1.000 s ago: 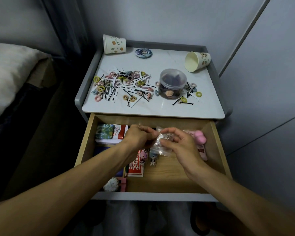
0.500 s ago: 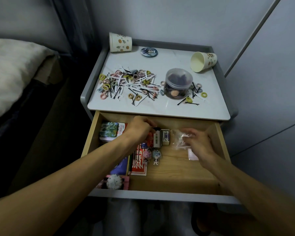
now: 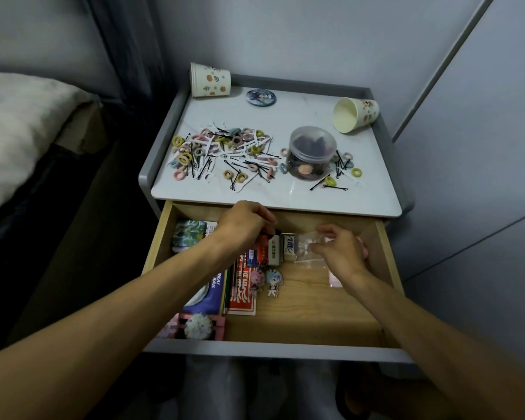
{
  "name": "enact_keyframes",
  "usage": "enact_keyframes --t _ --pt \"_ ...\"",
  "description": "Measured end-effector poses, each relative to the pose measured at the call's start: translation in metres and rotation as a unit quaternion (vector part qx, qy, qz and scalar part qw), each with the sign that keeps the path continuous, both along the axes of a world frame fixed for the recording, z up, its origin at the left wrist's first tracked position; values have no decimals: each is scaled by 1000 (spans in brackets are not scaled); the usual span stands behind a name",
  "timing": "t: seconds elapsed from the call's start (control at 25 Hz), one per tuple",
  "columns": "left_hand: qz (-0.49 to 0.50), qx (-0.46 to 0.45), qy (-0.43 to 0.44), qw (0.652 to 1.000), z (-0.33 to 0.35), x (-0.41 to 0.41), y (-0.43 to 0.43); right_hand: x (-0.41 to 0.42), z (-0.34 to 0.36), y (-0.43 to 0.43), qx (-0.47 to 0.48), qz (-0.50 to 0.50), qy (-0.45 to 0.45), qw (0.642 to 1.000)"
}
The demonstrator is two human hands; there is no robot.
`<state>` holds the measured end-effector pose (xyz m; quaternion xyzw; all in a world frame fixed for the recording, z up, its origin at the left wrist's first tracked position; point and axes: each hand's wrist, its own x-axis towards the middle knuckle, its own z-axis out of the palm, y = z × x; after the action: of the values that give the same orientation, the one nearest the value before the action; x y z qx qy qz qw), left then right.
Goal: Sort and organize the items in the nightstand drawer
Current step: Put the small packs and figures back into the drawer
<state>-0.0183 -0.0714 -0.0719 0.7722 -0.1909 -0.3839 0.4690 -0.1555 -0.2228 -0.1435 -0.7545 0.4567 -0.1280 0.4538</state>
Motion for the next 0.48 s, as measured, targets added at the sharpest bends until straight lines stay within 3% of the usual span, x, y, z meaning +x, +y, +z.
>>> enact_keyframes --t 0.12,0.36,0.48 --pt "-10 -28 5 1000 15 -3 2 -12 24 7 -51 47 21 997" --pt "12 -116 -2 993 59 10 5 13 103 -2 -169 111 -93 975" --pt "28 -135 -80 987 70 31 -14 56 120 -33 -225 134 -29 965"
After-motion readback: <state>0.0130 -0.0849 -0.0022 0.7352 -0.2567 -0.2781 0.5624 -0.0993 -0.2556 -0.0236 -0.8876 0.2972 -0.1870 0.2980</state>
